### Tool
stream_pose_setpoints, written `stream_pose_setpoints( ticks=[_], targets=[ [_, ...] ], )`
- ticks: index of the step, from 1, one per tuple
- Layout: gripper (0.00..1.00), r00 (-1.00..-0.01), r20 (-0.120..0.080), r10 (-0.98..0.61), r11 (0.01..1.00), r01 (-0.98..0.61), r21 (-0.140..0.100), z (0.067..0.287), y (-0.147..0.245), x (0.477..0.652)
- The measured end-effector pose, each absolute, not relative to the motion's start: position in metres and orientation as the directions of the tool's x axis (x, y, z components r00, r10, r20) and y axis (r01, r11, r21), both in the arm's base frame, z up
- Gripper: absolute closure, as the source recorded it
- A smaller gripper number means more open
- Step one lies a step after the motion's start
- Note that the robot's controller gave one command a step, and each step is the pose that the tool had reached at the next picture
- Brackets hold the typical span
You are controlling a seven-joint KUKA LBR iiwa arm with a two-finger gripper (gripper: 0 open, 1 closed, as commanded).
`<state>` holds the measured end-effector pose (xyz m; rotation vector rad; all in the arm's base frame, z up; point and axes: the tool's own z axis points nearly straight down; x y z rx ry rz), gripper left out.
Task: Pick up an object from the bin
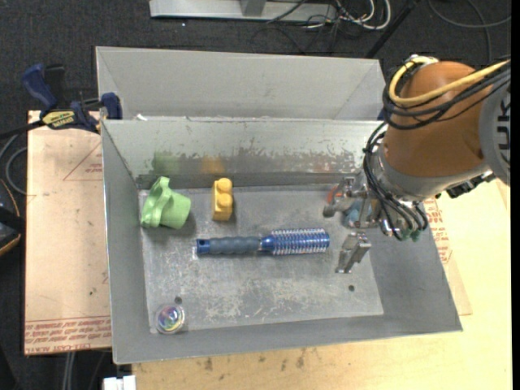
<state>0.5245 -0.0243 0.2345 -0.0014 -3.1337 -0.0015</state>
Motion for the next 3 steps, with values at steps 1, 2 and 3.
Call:
stream_pose_setpoints(
  ticks=[1,2,3],
  targets=[
    [0.00,-0.995,-0.004,-0.104,0.995,-0.104,0.002,0.081,0.016,0.576],
    [1.00,-0.995,-0.008,-0.103,0.995,-0.103,0.000,0.084,0.015,0.577],
    [1.00,-0.998,-0.010,-0.070,0.998,-0.070,0.001,0.204,0.033,0.590]
  ],
)
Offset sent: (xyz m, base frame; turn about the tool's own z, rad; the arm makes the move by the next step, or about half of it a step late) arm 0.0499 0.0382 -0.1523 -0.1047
